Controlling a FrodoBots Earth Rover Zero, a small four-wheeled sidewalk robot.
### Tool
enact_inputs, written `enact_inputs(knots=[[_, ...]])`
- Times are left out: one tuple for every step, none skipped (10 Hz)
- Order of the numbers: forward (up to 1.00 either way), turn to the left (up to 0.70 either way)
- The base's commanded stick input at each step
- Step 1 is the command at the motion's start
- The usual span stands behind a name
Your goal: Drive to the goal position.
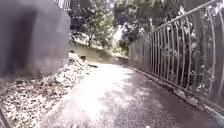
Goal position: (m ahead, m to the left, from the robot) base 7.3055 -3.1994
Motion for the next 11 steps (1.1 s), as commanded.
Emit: enact_inputs(knots=[[1.00,0.00],[1.00,0.00],[1.00,0.00],[1.00,0.17],[1.00,0.23],[1.00,0.00],[1.00,0.00],[1.00,0.00],[1.00,0.00],[1.00,0.00],[1.00,0.00]])
